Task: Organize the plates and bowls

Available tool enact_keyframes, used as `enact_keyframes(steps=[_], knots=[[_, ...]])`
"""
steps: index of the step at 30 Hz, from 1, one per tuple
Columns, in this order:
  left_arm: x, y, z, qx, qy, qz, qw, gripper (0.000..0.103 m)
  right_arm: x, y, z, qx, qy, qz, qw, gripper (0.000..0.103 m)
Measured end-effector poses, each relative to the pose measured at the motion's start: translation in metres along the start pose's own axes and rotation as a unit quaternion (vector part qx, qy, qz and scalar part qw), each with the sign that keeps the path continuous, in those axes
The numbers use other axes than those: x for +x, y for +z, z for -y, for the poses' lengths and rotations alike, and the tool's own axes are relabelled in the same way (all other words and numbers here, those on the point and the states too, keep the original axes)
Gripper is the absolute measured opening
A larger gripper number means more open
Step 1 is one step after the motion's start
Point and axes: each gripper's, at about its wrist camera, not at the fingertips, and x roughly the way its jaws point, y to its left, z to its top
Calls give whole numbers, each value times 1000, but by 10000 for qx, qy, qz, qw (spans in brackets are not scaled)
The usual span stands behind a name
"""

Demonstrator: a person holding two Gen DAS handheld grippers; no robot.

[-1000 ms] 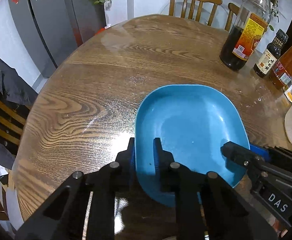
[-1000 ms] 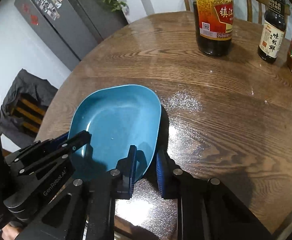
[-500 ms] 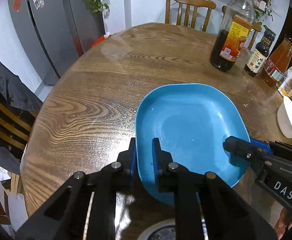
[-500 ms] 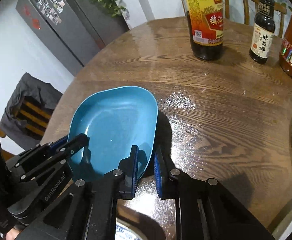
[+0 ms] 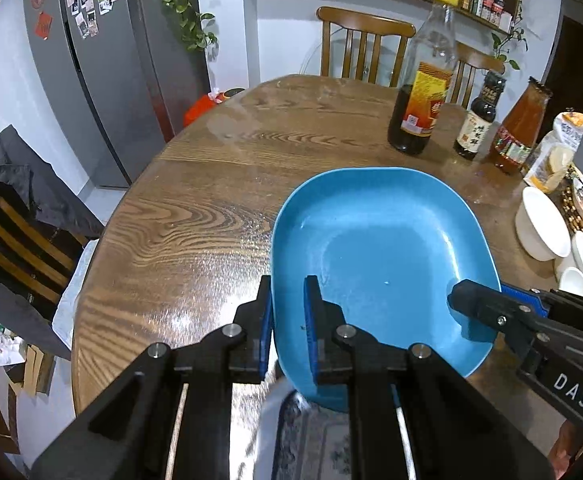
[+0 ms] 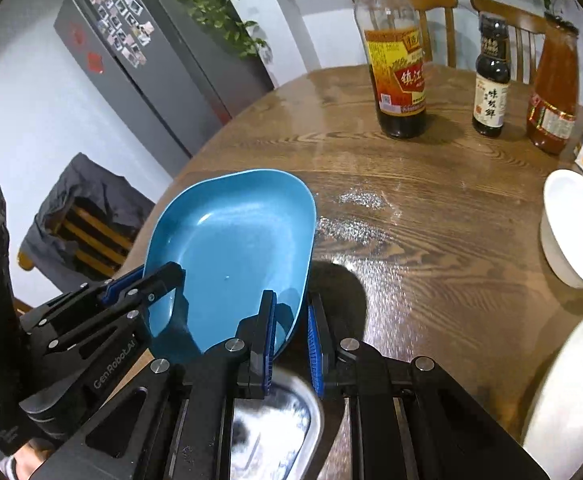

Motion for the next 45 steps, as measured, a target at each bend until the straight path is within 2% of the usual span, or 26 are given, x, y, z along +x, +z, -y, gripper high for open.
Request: enact_keyframes(steps=[12, 26, 37, 45], knots=[[-30, -25, 9, 55, 57, 182, 9998, 14, -29, -30, -5, -142, 30, 74, 9999, 17], [-47, -50, 11, 86, 134, 242, 9996, 15, -45, -62, -13, -185, 78, 41, 9998, 17], [-56, -71, 9, 69, 55, 243, 9997, 15, -55, -76, -19, -137, 54, 91, 9998, 17], [-57, -74, 10, 71, 52, 216, 9997, 15, -56, -81, -19, -102, 70, 91, 9999, 17]])
